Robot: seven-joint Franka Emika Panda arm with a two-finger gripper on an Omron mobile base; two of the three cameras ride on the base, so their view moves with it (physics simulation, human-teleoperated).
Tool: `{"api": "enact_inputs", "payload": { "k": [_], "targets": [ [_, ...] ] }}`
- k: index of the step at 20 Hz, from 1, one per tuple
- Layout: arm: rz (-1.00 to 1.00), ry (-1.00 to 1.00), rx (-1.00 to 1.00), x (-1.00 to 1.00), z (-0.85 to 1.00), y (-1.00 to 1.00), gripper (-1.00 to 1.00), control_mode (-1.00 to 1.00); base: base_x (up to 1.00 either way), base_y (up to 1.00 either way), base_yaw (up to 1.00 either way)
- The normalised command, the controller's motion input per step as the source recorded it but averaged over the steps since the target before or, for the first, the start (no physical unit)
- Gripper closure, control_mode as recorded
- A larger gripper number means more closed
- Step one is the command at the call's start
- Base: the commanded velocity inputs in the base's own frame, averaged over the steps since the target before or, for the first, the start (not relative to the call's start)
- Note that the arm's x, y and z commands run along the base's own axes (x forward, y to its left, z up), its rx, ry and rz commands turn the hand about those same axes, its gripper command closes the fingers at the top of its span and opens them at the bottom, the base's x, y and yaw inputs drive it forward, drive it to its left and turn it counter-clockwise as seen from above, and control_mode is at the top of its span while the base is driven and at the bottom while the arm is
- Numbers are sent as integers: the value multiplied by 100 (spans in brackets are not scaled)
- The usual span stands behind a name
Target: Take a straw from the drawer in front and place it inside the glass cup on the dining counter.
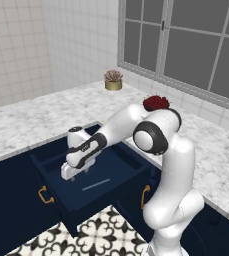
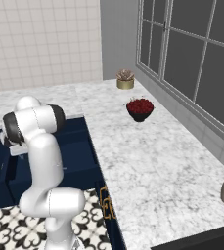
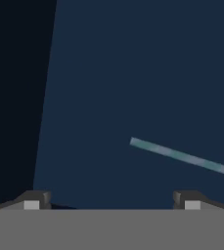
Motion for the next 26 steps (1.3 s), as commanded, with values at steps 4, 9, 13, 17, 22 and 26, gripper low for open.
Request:
{"api": "enact_inputs", "payload": {
  "k": [4,9,13,17,22,26],
  "targets": [
    [14,0,0,27,-23,-32,-100,-100,0,0,0],
    [19,0,0,23,-48,-13,-100,-100,0,0,0],
    [22,0,0,33,-56,-5,-100,-100,0,0,0],
    [18,0,0,12,-50,0,-100,-100,0,0,0],
    [13,0,0,-5,-26,-8,-100,-100,0,0,0],
    [9,0,0,-11,-6,-26,-100,-100,0,0,0]
  ]
}}
